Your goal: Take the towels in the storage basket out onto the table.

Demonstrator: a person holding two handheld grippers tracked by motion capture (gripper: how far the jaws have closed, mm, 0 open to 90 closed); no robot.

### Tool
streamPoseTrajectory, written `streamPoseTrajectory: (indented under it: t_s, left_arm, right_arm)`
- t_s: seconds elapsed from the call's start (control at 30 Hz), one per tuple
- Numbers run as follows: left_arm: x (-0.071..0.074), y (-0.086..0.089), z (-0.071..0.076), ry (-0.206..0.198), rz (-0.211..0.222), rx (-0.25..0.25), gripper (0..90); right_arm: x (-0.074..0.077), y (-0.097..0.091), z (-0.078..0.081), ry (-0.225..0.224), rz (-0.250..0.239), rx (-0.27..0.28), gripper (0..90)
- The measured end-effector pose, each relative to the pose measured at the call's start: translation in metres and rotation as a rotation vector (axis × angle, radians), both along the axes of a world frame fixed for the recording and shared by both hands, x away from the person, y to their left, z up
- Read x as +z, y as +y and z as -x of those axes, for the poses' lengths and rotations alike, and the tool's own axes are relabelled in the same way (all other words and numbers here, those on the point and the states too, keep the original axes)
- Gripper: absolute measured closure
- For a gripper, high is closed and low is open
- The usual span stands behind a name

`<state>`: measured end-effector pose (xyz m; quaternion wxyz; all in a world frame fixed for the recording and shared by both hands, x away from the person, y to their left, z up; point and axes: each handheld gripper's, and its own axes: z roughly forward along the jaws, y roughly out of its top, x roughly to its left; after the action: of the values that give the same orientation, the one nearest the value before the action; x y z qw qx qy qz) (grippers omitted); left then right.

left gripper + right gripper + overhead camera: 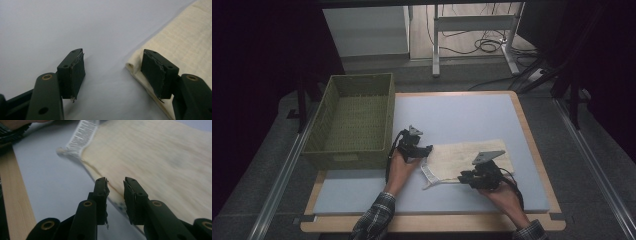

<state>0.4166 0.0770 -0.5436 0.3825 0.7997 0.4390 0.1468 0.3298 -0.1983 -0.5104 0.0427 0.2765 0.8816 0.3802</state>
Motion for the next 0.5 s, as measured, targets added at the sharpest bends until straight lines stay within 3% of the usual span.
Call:
streamPoseTrajectory:
  t_s: [0.27, 0.5]
  left_arm:
    - [0.0, 0.0, 0.0, -0.001, 0.002, 0.002, 35.7]
    - [0.0, 0.001, 0.0, 0.002, 0.003, 0.002, 36.0]
  right_arm:
    - [-0.002, 0.05, 0.002, 0.002, 0.006, 0.076, 67.5]
    - [-0.006, 0.083, 0.001, -0.012, 0.033, 0.085, 57.0]
